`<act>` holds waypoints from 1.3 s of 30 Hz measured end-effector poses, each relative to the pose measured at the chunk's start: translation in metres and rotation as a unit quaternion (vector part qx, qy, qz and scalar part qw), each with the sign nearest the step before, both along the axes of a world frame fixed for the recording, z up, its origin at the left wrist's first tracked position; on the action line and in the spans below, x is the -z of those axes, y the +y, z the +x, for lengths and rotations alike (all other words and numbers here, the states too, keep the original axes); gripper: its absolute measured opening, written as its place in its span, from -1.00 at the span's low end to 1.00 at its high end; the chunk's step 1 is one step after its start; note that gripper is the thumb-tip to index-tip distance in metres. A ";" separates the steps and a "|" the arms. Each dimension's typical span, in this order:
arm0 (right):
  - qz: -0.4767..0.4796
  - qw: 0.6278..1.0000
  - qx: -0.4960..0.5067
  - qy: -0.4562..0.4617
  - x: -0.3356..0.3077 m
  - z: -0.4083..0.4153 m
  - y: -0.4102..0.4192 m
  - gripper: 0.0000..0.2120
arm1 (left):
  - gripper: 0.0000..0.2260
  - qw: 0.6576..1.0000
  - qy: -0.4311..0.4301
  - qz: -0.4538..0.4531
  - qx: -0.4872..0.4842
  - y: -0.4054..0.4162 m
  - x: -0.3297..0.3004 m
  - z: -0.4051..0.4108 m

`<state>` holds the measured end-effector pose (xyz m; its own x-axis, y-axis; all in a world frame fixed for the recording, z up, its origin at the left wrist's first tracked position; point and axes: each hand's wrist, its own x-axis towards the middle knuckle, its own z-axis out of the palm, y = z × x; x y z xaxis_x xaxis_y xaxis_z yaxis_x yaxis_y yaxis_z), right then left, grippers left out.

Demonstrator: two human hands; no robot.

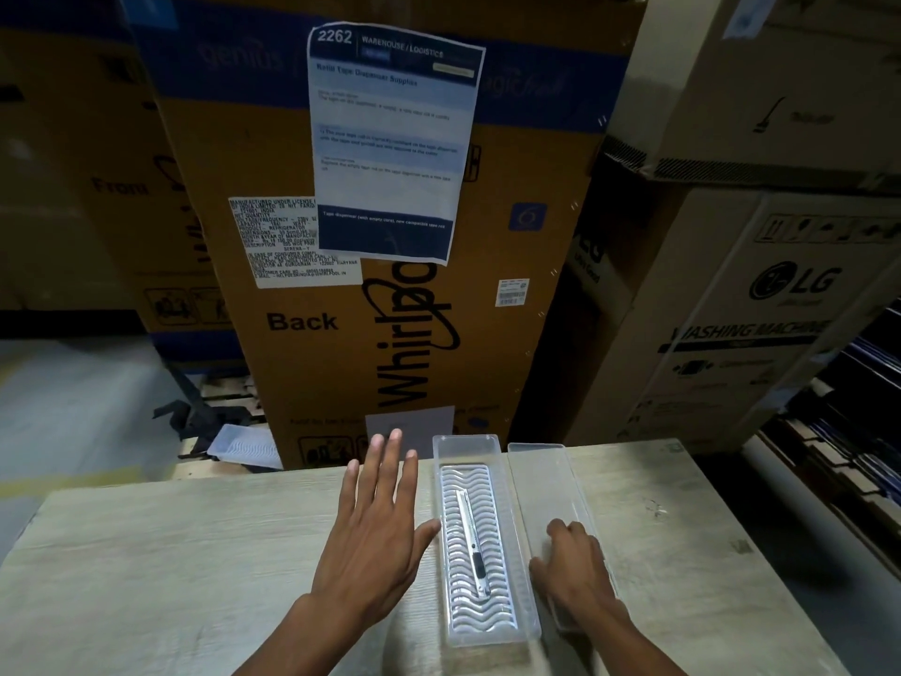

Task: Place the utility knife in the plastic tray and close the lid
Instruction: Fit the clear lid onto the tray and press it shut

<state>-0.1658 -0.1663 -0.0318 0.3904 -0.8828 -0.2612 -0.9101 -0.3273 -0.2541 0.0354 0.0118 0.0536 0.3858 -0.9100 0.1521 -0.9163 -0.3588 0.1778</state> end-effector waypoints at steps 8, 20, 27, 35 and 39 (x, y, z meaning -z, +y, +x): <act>-0.107 0.981 0.109 -0.122 -0.078 -0.012 -0.038 -0.64 | -0.28 0.999 0.037 -0.007 -0.005 -0.017 -0.006 0.002; 0.132 0.832 0.228 -0.488 -0.135 0.014 -0.053 -0.79 | -0.38 0.973 0.217 -0.065 -0.038 -0.049 -0.028 -0.010; 0.205 0.826 0.255 -0.459 -0.120 0.026 -0.024 -0.72 | -0.57 0.918 0.371 -0.048 -0.132 -0.046 0.013 -0.019; 0.244 0.817 0.304 -0.425 -0.078 0.032 -0.006 -0.59 | -0.49 0.926 0.358 0.040 -0.117 -0.030 0.058 -0.030; 0.265 0.811 0.304 -0.425 -0.067 0.036 -0.001 -0.59 | -0.49 0.921 0.371 0.034 -0.117 -0.029 0.063 -0.037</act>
<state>-0.1302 -0.1674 0.0349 0.1624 -0.8316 -0.5311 -0.2857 0.4756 -0.8320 -0.0014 -0.0177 -0.0097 0.5474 -0.7867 -0.2854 -0.4487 -0.5637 0.6934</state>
